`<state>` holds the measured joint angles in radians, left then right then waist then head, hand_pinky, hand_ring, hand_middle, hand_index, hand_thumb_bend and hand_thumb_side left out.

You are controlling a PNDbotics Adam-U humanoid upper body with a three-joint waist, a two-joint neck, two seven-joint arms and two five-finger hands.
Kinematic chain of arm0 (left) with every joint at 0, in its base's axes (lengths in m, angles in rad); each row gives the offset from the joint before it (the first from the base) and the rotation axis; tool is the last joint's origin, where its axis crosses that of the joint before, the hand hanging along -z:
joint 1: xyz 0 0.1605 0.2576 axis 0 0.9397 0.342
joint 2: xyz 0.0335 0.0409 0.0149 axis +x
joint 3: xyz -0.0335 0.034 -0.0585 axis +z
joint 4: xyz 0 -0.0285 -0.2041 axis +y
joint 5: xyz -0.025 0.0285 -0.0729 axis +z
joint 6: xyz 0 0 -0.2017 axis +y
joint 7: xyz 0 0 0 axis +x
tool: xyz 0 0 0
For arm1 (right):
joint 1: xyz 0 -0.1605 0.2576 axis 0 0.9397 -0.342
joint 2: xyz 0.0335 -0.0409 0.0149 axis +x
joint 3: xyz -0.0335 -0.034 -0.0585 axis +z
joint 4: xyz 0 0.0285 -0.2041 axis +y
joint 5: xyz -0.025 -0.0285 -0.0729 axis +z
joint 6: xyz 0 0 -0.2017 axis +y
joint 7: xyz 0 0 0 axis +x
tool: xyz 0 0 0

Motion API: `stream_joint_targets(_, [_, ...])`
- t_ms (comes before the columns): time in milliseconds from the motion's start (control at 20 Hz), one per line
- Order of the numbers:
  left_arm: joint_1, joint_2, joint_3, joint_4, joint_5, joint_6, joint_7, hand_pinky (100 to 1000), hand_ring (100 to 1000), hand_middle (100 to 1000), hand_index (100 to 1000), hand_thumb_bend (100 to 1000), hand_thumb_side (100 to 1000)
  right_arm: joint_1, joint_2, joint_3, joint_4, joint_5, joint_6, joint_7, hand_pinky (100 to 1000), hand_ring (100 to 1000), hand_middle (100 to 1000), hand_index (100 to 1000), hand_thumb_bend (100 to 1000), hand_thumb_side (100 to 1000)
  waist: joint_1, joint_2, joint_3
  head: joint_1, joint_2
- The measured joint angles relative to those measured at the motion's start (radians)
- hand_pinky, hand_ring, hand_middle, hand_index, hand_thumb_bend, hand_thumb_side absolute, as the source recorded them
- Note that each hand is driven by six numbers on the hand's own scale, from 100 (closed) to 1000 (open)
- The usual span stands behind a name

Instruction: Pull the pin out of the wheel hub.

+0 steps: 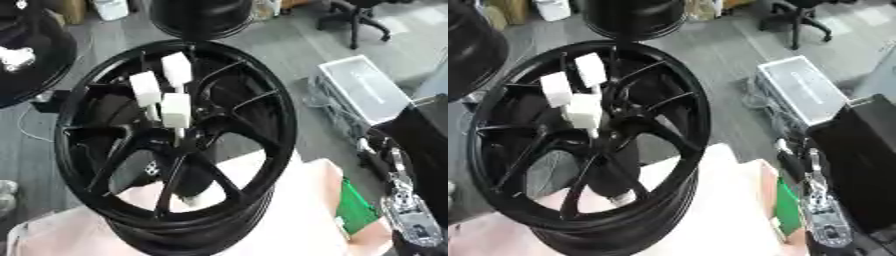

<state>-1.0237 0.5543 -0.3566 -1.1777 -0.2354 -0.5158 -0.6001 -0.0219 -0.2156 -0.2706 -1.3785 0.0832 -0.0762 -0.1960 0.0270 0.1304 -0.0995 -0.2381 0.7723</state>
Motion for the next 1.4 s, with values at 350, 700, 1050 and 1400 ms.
stream_joint_targets(350, [-0.004,-0.054,-0.086,0.003,-0.082,-0.002,0.002,673,511,810,880,155,467,-0.003,0.000,0.000,0.000,0.000,-0.001,0.004,472,564,787,877,100,508,0.000,0.000,-0.011,0.007,0.000])
stream_joint_targets(700, [-0.010,-0.095,-0.070,0.015,-0.139,-0.007,0.007,680,527,833,898,183,441,-0.005,0.000,0.002,0.000,0.000,-0.002,0.010,471,562,787,877,100,509,-0.002,0.000,-0.012,0.010,0.000])
stream_joint_targets(1050, [-0.020,-0.134,-0.072,0.043,-0.267,-0.020,0.020,701,573,858,915,322,495,-0.005,0.000,0.007,0.000,0.000,-0.004,0.014,470,555,787,877,100,508,-0.001,0.000,-0.024,0.015,0.000])
stream_joint_targets(1400, [-0.024,-0.148,-0.072,0.072,-0.373,-0.039,0.039,701,576,835,901,327,452,-0.007,0.000,0.007,0.000,0.000,-0.006,0.017,469,551,786,876,100,510,0.005,0.000,-0.026,0.017,0.000])
